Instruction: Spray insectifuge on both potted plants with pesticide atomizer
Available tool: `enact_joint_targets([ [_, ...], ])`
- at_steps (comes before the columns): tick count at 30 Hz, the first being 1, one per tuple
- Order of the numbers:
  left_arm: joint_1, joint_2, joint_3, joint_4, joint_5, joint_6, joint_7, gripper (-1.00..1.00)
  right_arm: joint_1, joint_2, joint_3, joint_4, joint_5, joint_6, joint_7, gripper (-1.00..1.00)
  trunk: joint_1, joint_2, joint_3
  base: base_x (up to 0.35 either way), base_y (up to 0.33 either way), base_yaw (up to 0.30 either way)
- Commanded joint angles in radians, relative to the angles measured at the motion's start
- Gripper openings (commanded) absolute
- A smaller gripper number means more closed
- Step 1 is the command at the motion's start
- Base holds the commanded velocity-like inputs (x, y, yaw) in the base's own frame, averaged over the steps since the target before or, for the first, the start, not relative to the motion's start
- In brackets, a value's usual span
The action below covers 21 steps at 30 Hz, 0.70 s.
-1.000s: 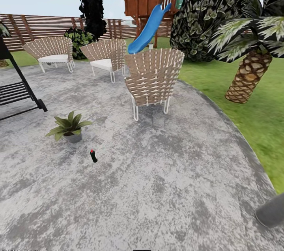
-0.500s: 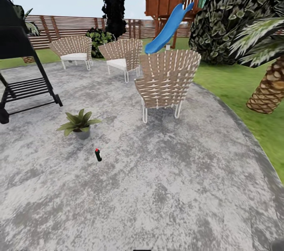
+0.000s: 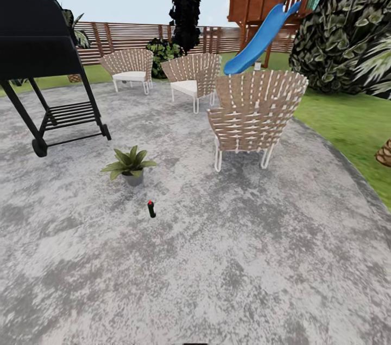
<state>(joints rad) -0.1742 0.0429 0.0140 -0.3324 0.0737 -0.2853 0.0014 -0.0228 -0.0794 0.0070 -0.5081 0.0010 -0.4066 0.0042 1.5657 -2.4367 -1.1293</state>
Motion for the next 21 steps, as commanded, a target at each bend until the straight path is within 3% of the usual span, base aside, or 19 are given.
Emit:
enact_joint_targets([
  [1, -0.001, 0.000, -0.002, 0.001, 0.008, -0.003, 0.000, 1.00, 0.000, 0.000, 0.001, 0.000, 0.000, -0.003, 0.000, 1.00, 0.000, 0.000, -0.001, 0.001, -0.001, 0.278],
  [9, -0.001, 0.000, -0.001, 0.001, 0.008, -0.003, 0.001, 1.00, 0.000, 0.000, 0.001, 0.000, 0.000, -0.003, 0.000, 1.00, 0.000, 0.000, -0.001, 0.000, 0.000, 0.255],
  [15, -0.001, 0.001, -0.002, 0.001, 0.008, -0.002, 0.001, 1.00, 0.000, 0.003, 0.002, -0.001, -0.001, -0.003, 0.000, 1.00, 0.000, 0.000, -0.001, 0.038, 0.000, 0.032],
  [21, -0.001, 0.001, -0.002, 0.001, 0.009, -0.003, 0.001, 1.00, 0.000, 0.021, 0.001, -0.001, 0.001, -0.003, 0.000, 1.00, 0.000, 0.000, -0.001, 0.304, 0.000, 0.001],
])
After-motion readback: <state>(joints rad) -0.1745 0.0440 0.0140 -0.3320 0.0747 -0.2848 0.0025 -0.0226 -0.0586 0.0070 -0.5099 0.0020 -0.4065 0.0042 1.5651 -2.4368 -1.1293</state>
